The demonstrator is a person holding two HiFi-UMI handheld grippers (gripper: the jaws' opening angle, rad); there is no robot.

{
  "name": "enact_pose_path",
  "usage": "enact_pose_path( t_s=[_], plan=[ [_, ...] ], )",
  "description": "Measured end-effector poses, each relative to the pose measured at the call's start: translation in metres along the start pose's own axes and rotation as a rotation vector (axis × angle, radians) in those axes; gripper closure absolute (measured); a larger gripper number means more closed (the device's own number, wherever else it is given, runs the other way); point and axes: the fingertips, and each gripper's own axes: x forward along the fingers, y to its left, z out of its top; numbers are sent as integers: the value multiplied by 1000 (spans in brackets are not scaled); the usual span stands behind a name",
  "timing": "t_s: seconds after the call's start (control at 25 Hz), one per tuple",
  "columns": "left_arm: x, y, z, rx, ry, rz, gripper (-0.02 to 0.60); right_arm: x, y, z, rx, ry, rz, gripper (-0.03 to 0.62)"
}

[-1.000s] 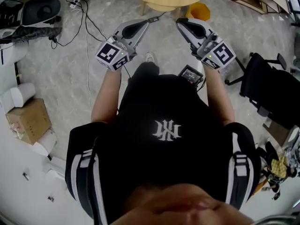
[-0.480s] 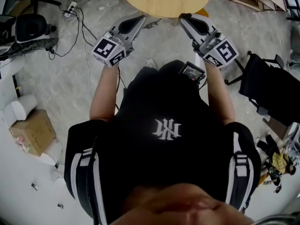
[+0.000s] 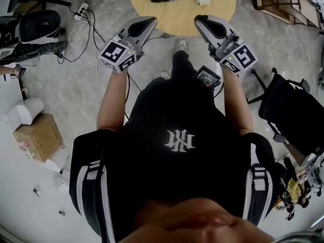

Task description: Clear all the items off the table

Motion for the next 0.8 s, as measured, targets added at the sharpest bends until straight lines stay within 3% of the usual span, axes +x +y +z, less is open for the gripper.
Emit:
enact_pose_path(
  t_s=[0.32, 0.56, 0.64, 0.8],
  plan=[
    [58, 83, 10, 2, 37, 94, 568, 57, -108, -7, -22, 37, 55, 572],
    [87, 133, 0, -30, 81, 124, 569, 93, -162, -22, -104, 97, 68, 571],
    [90, 151, -3, -47, 84, 130, 569, 111, -180, -31, -83, 118, 62, 470],
    [93, 187, -11, -71, 98, 128, 569, 142, -211, -56, -40, 159, 21, 468]
  ],
)
